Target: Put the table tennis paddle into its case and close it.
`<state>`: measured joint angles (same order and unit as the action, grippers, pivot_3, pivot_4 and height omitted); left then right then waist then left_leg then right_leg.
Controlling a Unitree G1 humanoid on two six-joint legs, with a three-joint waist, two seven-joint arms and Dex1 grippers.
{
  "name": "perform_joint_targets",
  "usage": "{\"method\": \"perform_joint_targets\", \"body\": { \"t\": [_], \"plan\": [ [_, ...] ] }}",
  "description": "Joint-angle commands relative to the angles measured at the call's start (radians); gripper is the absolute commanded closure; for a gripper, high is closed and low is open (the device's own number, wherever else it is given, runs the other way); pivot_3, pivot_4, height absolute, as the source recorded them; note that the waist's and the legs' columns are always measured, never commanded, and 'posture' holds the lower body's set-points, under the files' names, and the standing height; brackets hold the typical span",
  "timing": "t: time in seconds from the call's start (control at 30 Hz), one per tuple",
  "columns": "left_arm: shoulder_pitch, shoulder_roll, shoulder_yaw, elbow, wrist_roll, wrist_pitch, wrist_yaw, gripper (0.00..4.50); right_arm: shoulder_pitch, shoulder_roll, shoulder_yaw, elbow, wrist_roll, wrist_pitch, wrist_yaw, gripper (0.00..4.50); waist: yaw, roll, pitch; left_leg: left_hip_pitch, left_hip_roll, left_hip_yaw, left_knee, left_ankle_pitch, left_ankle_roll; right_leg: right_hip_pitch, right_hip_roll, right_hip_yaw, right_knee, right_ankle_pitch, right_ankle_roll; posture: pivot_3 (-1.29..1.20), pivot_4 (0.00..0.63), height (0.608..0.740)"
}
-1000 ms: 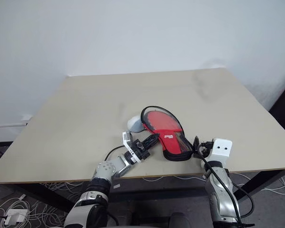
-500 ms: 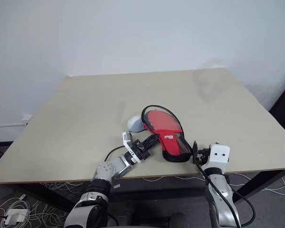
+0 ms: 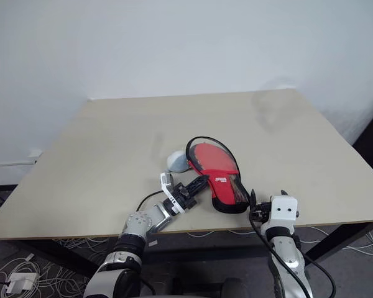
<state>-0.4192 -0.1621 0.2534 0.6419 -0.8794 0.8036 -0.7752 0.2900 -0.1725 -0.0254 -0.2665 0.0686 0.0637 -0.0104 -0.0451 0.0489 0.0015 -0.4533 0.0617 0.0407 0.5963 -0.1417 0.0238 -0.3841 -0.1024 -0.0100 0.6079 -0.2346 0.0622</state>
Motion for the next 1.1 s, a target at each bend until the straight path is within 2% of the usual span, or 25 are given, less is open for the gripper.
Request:
{"method": "perform_joint_targets", "body": {
  "t": [0.03,0.3,0.4,0.5,0.63,0.8,1.1],
  "plan": [
    [-0.206,0.756,-0.369,-0.54,-0.345,0.811,0.111,4.42,-0.658,-0.075,-0.211,0.175,0.473,0.404,0.148,0.0,0.0,0.0,0.0,0.0,0.0,0.0,0.0,0.0,0.0,0.0,0.0,0.0,0.0,0.0,0.0,0.0,0.0,0.74],
    [-0.205,0.832,-0.435,-0.55,-0.386,0.811,0.076,4.42,-0.679,-0.076,-0.253,0.153,0.562,0.379,0.16,0.0,0.002,-0.001,0.0,0.0,0.0,0.0,-0.001,0.0,0.0,0.0,0.0,-0.001,0.0,-0.003,0.0,0.0,0.0,0.74],
    [-0.197,0.847,-0.45,-0.558,-0.407,0.811,0.092,4.42,-0.696,-0.076,-0.28,0.163,0.608,0.376,0.155,0.0,0.012,-0.022,-0.001,0.002,0.0,-0.002,-0.001,0.0,-0.001,0.002,0.0,-0.003,0.001,-0.003,0.0,0.0,0.0,0.74],
    [-0.176,0.842,-0.432,-0.545,-0.586,0.811,0.313,4.42,-0.709,-0.084,-0.295,0.175,0.627,0.381,0.157,0.0,-0.001,-0.033,-0.014,0.014,0.001,-0.004,-0.001,-0.002,-0.003,0.014,-0.001,-0.005,-0.001,-0.003,-0.001,0.0,0.0,0.74],
    [-0.171,0.84,-0.423,-0.538,-0.642,0.811,0.393,4.42,-0.716,-0.082,-0.288,0.179,0.614,0.387,0.154,0.0,-0.006,-0.033,-0.022,0.01,0.007,-0.001,-0.008,-0.004,-0.004,0.014,0.001,-0.013,-0.006,0.0,-0.005,0.0,0.0,0.74],
    [-0.175,0.846,-0.421,-0.539,-0.659,0.811,0.392,4.42,-0.72,-0.068,-0.277,0.173,0.62,0.396,0.157,0.0,-0.006,-0.033,-0.022,0.018,0.005,-0.001,-0.008,-0.007,-0.008,0.012,-0.001,-0.012,-0.002,0.0,-0.005,0.0,0.0,0.74],
    [-0.21,0.889,-0.434,-0.545,-0.705,0.811,0.354,4.42,-0.75,-0.063,-0.297,0.21,0.631,0.39,0.159,0.0,-0.008,-0.032,-0.02,0.018,0.005,-0.006,-0.003,-0.009,-0.009,0.012,-0.001,-0.014,-0.006,0.0,-0.005,0.0,0.0,0.74]
  ]
}}
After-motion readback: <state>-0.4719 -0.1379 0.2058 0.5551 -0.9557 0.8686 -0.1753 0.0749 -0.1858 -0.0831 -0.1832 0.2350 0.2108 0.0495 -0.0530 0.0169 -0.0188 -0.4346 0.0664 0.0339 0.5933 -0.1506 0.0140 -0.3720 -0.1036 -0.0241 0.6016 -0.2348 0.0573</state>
